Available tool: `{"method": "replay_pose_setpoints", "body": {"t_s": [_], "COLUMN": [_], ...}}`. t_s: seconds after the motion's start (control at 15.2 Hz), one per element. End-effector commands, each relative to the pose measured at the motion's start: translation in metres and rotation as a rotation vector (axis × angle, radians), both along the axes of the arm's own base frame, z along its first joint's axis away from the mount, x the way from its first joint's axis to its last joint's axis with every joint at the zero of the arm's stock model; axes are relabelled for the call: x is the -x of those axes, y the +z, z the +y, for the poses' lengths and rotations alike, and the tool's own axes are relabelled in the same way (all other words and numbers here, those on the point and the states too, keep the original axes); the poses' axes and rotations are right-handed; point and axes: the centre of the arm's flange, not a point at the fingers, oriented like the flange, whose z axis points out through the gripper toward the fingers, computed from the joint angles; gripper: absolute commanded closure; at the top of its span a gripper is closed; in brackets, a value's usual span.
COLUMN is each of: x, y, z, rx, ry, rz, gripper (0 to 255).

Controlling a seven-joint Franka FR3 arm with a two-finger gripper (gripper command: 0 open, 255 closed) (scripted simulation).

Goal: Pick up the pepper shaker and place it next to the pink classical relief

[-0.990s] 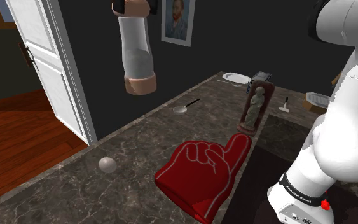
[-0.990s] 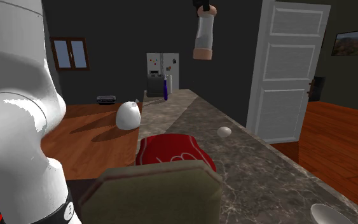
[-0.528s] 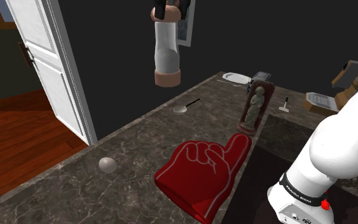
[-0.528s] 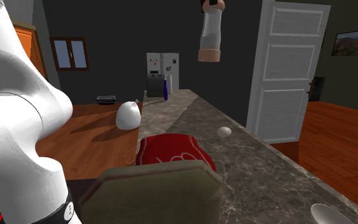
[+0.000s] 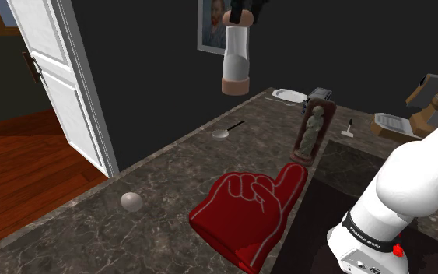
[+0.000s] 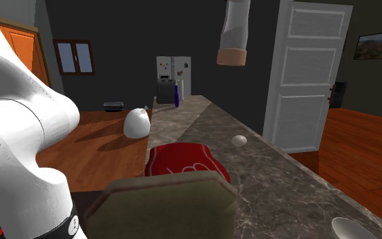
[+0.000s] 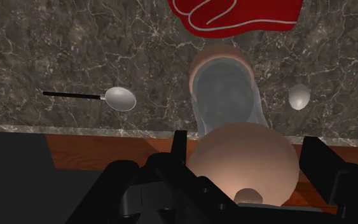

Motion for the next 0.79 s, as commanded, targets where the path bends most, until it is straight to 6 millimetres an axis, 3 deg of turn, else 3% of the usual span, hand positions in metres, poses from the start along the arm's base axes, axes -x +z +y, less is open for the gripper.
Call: {"method": "replay_pose_setpoints", "body": {"t_s": [0.0, 0.73], "x": [0.001, 0.005], "y": [0.000, 0.000], "z": [-0.026, -0.171], "rx": [0.000, 0.000], "ry": [0.002, 0.002], "rz": [-0.001, -0.001], "gripper": [255, 255]}}
